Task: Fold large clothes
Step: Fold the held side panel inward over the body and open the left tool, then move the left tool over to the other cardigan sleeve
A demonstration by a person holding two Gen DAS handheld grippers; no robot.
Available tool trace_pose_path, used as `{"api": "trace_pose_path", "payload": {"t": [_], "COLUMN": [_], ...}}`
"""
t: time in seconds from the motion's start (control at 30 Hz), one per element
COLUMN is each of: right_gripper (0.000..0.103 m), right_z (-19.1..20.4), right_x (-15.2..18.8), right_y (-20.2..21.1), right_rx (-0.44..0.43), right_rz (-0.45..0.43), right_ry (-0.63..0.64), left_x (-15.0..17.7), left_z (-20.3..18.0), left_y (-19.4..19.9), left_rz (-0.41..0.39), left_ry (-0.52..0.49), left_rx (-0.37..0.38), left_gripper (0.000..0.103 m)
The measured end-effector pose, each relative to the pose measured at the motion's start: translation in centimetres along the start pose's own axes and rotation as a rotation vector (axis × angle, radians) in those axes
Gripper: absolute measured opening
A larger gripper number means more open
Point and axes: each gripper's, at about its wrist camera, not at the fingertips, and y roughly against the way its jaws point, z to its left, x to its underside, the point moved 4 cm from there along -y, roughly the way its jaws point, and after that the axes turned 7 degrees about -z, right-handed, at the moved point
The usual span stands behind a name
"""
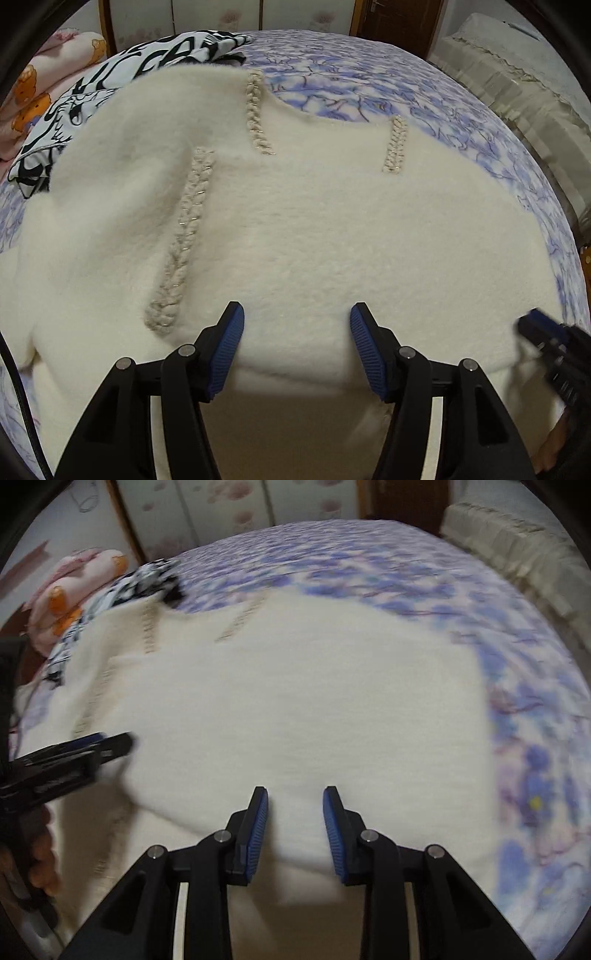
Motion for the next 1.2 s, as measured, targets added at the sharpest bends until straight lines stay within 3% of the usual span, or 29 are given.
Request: {"api": "trace_pose_path", "payload": {"t": [0.07,0.17,0.23,0.37,0.47,0.87,1.2], "right_gripper": [0.03,0.021,0.021,0.026,0.034,0.034,0.034], "right_z": [-2.9,-5.5,-5.8,-4.8,-4.2,-3.1,1.3], "right_x": [0.4,1.2,1.5,2.1,2.2,4.5,7.0], "right_y": [0.6,1.5,2.3,3.0,3.2,7.2,11.6], "right_rx": [0.054,0.034,0.045,0.097,0.106,0.004,-0.02], "right_rz": [-0.012,-0.011,-0.014,-0.014,0.001,0.055,0.068], "right_ry": [-0.033,-0.095,-0.116,-0.092,-0.096,-0.212,-0.115], "left_x": [0.1,0.1,0.1,0.6,1.3,4.7,9.7], "left_z": [0.8,1.2,1.1,0.8,0.8,2.7,6.0], "left_y": [0.3,0.6,0.9,1.7,3.0,12.4,18.9], "left_rz": [0.001,0.005,0.009,0.031,0.052,-0.004,-0.012], "left_ry": [0.02,0.041,0.04,0.057,0.067,0.058,0.051], "left_rx": [0.01,0.019,0.0,0.001,0.021,-0.011,-0.053], "left_gripper": [0.059,0.059,0.059,0.075,0.075,0.075,0.076]}}
